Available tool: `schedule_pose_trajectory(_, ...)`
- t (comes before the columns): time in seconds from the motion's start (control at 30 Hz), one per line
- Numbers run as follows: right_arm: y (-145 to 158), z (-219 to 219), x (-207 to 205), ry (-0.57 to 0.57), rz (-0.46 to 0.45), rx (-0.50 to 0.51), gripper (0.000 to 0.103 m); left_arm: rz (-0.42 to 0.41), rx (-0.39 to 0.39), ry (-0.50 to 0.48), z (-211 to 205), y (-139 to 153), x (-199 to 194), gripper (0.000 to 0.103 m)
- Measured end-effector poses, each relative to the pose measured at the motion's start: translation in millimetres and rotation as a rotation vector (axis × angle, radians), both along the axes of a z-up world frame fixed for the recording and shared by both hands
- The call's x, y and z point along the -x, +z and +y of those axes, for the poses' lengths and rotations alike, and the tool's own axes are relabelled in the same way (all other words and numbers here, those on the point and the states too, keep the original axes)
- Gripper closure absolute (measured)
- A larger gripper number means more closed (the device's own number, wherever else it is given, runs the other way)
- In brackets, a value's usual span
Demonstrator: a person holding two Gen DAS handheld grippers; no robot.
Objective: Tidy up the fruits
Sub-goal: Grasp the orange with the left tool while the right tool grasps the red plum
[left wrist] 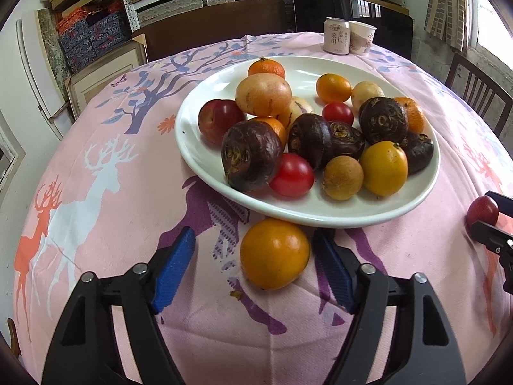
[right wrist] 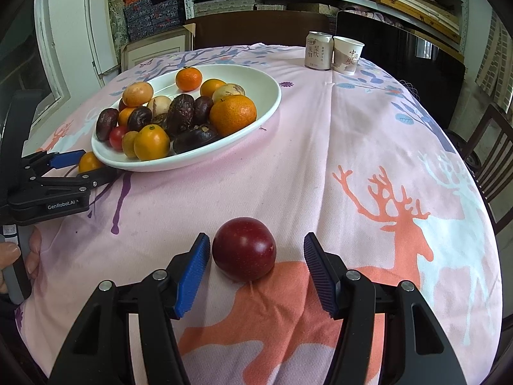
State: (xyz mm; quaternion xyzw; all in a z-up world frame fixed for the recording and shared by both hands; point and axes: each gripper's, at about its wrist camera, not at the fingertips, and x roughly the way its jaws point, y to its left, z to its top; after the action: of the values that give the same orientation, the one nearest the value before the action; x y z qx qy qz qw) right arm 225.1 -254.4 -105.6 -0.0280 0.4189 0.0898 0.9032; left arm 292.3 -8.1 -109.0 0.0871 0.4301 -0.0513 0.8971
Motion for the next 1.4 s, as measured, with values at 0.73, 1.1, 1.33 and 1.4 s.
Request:
schedule_pose_trajectory(0.73,-0.5,-2.2,-0.4,-0.003,0.005,-0.011,0.042,0.037,0.070,-0.007,9.0,-2.0,-1.5,0.034)
schedule_pose_trajectory(1.1,-1.1,-2.4,0.1,-0.005,0.006,-0.014,0.042,0.028,0.053,-0.012,5.5,-1.1,-0.2,0.035)
schedule_pose_trajectory(1.33,-0.6,-2.7,0.3,-0.006,0.004,-0.015,0.042,0.028,0.055,-0.011,5.6,-1.1,0.1,0.034)
schedule_pose_trajectory(1.4,-0.4,-2.9,0.3,-0.007,0.004,-0.016,0.042,0.027,0.054,-0.013,5.6,-1.0,0.2,0.036)
